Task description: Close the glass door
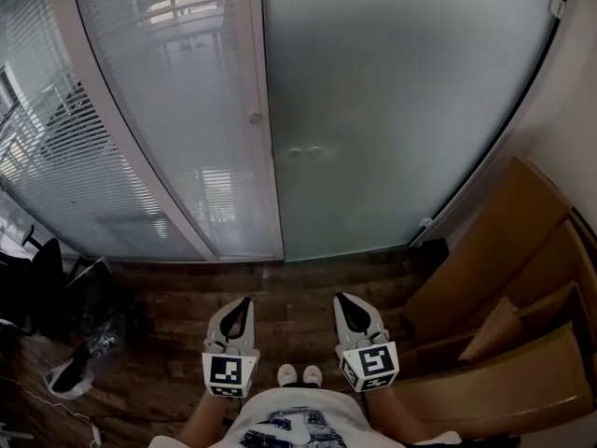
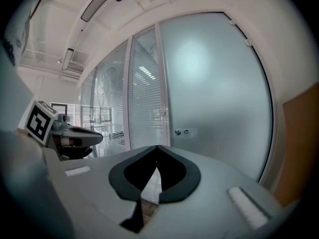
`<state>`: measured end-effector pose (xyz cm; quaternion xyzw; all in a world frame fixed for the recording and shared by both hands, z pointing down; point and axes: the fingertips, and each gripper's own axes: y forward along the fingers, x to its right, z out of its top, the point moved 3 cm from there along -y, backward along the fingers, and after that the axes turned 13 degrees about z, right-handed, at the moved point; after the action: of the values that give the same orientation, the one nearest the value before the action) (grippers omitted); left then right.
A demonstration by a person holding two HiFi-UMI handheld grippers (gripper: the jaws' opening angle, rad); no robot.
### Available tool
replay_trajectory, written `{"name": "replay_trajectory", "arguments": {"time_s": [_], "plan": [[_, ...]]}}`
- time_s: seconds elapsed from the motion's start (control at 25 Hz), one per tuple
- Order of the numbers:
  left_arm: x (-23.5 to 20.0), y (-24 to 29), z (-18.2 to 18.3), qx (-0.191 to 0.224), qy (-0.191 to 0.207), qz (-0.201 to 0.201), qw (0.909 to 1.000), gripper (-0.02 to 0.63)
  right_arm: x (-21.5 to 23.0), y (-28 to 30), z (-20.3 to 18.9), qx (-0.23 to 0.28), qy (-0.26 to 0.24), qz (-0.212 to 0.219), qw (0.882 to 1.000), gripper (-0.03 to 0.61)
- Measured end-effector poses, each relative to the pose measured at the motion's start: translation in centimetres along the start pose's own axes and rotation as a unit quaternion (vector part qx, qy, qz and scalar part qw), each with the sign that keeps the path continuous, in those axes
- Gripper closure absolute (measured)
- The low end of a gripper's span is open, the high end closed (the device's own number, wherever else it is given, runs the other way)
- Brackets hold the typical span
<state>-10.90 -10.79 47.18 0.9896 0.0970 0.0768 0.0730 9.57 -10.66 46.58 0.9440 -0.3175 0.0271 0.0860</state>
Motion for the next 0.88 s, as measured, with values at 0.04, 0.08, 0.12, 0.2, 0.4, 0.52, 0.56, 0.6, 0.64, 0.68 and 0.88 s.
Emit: {"name": "replay_trajectory", "arguments": {"time_s": [0.04, 0.08, 0.12, 0.2, 0.4, 0.52, 0.56, 0.6, 0.64, 0.68, 0.88], "plan": [[0.1, 0.1, 0.0, 0.0, 0.001, -0.001, 1.0, 0.611, 0.0, 0.0, 0.0, 0.0, -0.001, 0.002, 1.0, 0.571], [0.3, 0.2, 0.1, 0.0, 0.001, -0.002, 1.0, 0.611, 0.1, 0.1, -0.1, -0.001, -0.001, 0.003, 1.0, 0.571], [0.4, 0.3, 0.1, 0.0, 0.002, -0.004, 1.0, 0.611, 0.1, 0.1, -0.1, -0.002, -0.001, 0.003, 1.0, 0.571], [0.6, 0.4, 0.2, 0.001, 0.005, -0.006, 1.0, 0.611, 0.3, 0.1, -0.2, -0.004, -0.004, 0.001, 1.0, 0.571], [0.8, 0.7, 0.1, -0.001, 0.009, -0.01, 0.9999, 0.611, 0.8, -0.2, -0.5, -0.005, -0.007, -0.004, 1.0, 0.571], [1.0, 0.9, 0.3, -0.001, 0.011, -0.01, 0.9999, 0.611, 1.1, -0.3, -0.5, -0.005, -0.007, -0.005, 1.0, 0.571], [1.0, 0.9, 0.3, -0.001, 0.012, -0.011, 0.9999, 0.611, 1.2, -0.3, -0.4, -0.005, -0.007, -0.005, 1.0, 0.572], [1.0, 1.0, 0.4, -0.001, 0.013, -0.011, 0.9999, 0.611, 1.2, -0.2, -0.4, -0.005, -0.007, -0.004, 1.0, 0.572], [1.0, 1.1, 0.4, -0.001, 0.014, -0.011, 0.9998, 0.611, 1.2, -0.2, -0.4, -0.006, -0.008, -0.003, 1.0, 0.572], [1.0, 1.1, 0.3, -0.001, 0.014, -0.012, 0.9998, 0.611, 1.1, -0.1, -0.5, -0.007, -0.01, -0.002, 1.0, 0.571], [1.1, 1.3, 0.3, -0.004, 0.013, -0.013, 0.9998, 0.611, 1.0, 0.1, -0.6, -0.012, -0.013, 0.0, 1.0, 0.571]]}}
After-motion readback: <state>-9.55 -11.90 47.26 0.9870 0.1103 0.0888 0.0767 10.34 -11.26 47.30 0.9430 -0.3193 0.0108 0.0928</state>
